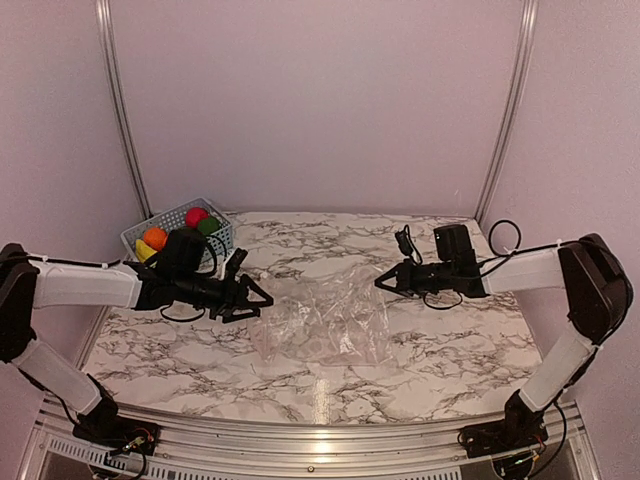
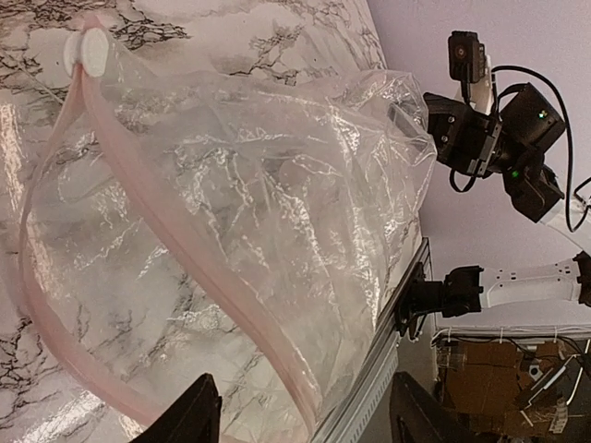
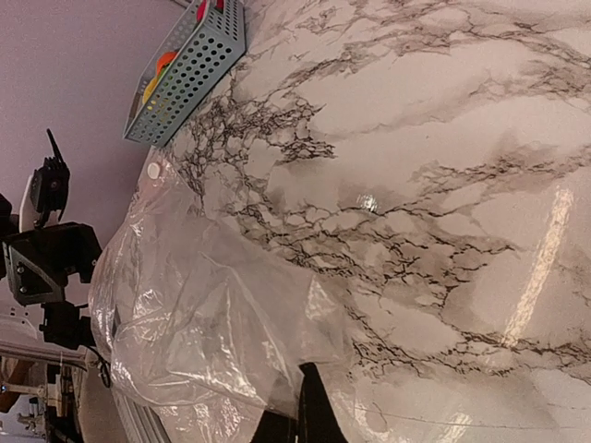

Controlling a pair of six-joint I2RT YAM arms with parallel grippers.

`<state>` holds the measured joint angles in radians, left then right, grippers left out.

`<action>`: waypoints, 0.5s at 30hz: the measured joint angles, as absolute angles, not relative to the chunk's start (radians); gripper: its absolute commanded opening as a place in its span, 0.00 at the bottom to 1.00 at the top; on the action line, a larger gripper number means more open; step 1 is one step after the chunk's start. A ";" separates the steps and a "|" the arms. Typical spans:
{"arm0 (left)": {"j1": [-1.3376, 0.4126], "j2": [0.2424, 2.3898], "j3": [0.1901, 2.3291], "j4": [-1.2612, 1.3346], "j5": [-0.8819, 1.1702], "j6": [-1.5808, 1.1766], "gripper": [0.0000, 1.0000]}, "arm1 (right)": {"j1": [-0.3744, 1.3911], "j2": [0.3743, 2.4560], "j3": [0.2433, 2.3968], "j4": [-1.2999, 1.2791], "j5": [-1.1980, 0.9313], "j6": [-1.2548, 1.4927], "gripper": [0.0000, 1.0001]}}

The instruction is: Open the zip-top bag and remove the fake food

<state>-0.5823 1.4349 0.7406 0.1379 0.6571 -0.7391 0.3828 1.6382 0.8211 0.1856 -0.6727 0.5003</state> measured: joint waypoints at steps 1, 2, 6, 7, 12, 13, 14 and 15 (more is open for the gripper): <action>-0.593 1.470 0.756 0.149 0.654 -0.742 0.52 | 0.383 1.634 0.820 0.185 -0.673 0.500 0.00; -0.600 1.499 0.768 0.161 0.654 -0.747 0.44 | 0.383 1.631 0.819 0.186 -0.673 0.500 0.00; -0.614 1.582 0.784 0.194 0.636 -0.767 0.14 | 0.382 1.615 0.816 0.182 -0.669 0.496 0.00; -0.613 1.592 0.783 0.193 0.625 -0.774 0.11 | 0.381 1.608 0.813 0.177 -0.668 0.492 0.00; -0.603 1.652 0.781 0.192 0.543 -0.769 0.05 | 0.330 1.565 0.782 0.147 -0.651 0.467 0.00; -0.602 1.674 0.782 0.191 0.531 -0.767 0.05 | 0.308 1.559 0.776 0.137 -0.645 0.461 0.00; -0.602 1.699 0.784 0.189 0.517 -0.763 0.06 | 0.284 1.557 0.772 0.128 -0.640 0.453 0.00; -0.602 1.726 0.788 0.185 0.505 -0.760 0.06 | 0.262 1.557 0.772 0.117 -0.633 0.445 0.00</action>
<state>-0.6022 1.7260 0.7883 0.1848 0.5045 -0.7597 0.2619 1.5574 0.7715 0.1169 -0.6331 0.4450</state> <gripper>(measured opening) 0.054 0.002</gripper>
